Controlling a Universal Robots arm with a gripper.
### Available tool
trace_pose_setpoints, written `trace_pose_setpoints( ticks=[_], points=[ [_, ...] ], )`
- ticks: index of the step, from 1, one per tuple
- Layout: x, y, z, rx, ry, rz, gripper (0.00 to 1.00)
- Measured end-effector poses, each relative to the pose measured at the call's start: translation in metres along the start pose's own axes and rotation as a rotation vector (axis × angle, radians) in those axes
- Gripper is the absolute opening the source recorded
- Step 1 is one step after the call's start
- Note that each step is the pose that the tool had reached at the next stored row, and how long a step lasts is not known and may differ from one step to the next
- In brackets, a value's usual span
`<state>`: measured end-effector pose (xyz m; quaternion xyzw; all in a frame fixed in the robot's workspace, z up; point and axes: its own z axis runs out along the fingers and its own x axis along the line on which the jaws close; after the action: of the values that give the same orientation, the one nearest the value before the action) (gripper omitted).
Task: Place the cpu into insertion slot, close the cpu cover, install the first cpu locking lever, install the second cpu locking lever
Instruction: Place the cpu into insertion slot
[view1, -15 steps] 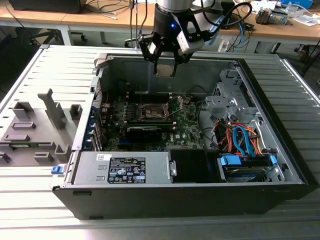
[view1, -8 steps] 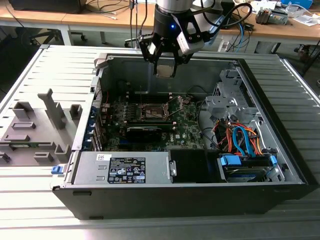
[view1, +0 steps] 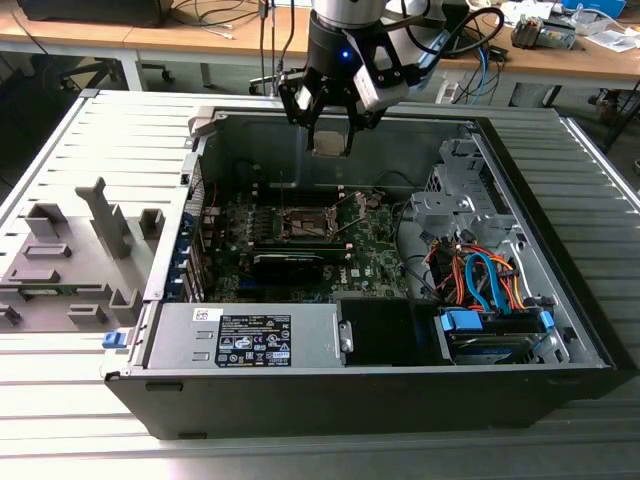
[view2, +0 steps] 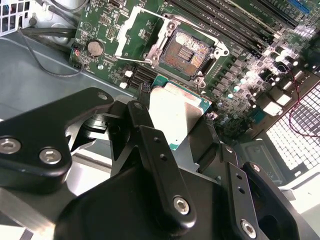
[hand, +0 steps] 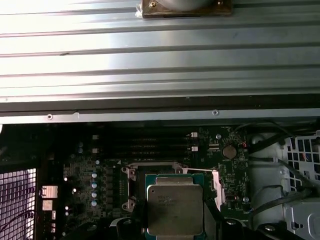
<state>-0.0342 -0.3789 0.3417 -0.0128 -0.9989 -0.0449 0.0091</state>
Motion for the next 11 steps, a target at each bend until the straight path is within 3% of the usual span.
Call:
trace_pose_setpoints(
  ticks=[11],
  points=[
    [-0.0001, -0.0021, 0.0015, 0.0, 0.0, 0.0, 0.54]
  ],
)
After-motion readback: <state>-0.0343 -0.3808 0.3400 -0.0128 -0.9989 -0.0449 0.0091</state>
